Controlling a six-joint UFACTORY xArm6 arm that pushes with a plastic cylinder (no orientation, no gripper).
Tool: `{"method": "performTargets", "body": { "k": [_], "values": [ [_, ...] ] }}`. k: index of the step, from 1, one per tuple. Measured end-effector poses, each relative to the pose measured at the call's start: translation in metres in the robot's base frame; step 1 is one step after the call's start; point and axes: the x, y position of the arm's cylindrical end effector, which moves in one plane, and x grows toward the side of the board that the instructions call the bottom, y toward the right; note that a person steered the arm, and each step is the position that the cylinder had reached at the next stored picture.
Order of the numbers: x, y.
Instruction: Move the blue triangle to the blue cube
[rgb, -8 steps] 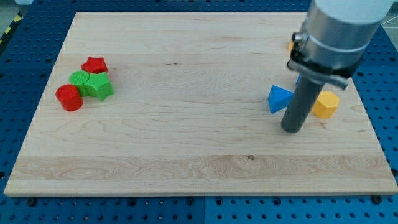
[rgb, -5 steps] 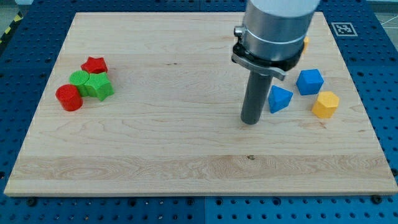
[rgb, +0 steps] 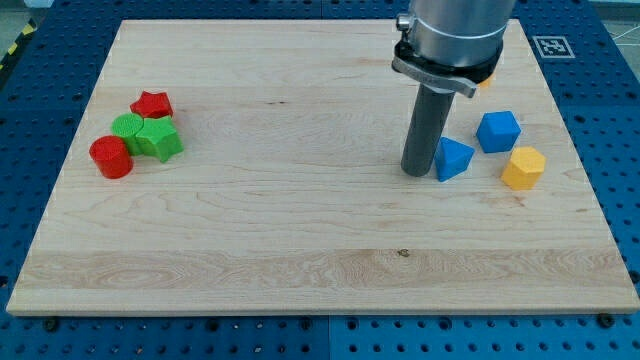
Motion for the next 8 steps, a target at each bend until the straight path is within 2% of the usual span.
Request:
{"method": "performTargets", "body": {
  "k": [1,8],
  "values": [
    [0.007,-0.007],
    [-0.003,0.054]
  ]
}}
